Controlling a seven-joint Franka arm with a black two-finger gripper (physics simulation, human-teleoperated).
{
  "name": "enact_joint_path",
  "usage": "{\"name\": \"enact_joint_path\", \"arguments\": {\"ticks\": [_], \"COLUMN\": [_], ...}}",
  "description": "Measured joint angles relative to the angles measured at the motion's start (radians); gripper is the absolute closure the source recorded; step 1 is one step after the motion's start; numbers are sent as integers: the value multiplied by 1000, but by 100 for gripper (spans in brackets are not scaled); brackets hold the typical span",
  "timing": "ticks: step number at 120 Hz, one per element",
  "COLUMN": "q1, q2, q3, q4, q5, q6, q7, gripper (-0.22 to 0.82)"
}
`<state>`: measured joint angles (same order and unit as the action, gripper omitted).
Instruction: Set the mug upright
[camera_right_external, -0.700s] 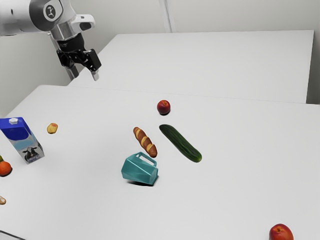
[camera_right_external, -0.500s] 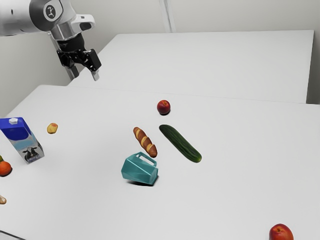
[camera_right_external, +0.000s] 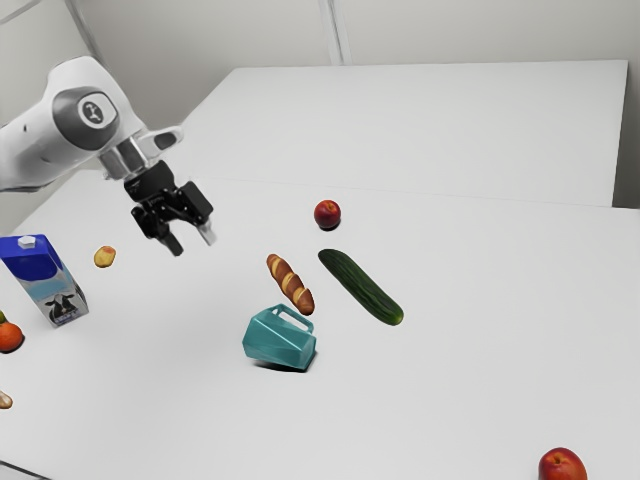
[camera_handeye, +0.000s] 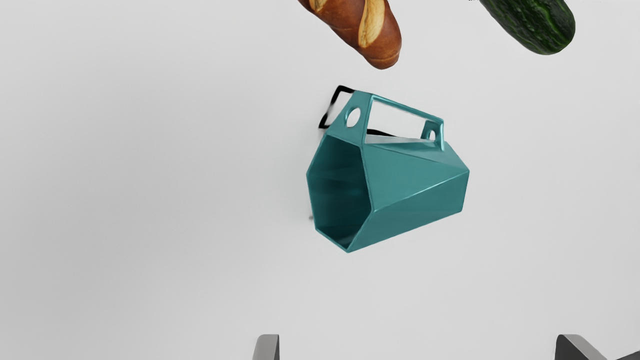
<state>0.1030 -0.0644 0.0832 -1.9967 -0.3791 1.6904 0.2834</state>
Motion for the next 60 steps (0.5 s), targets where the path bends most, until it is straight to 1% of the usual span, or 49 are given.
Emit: {"name": "enact_joint_path", "arguments": {"ticks": [9, 23, 44, 60], "q1": [28, 52, 25, 2], "q2": [-10, -5, 53, 104], "q3": [2, 3, 1, -2], "q4": [-90, -190, -228, -270], "q5": [-88, -193, -284, -387], "q6": [52, 113, 205, 249], "q7": [43, 107, 195, 265], "gripper": [0, 0, 0, 0]}}
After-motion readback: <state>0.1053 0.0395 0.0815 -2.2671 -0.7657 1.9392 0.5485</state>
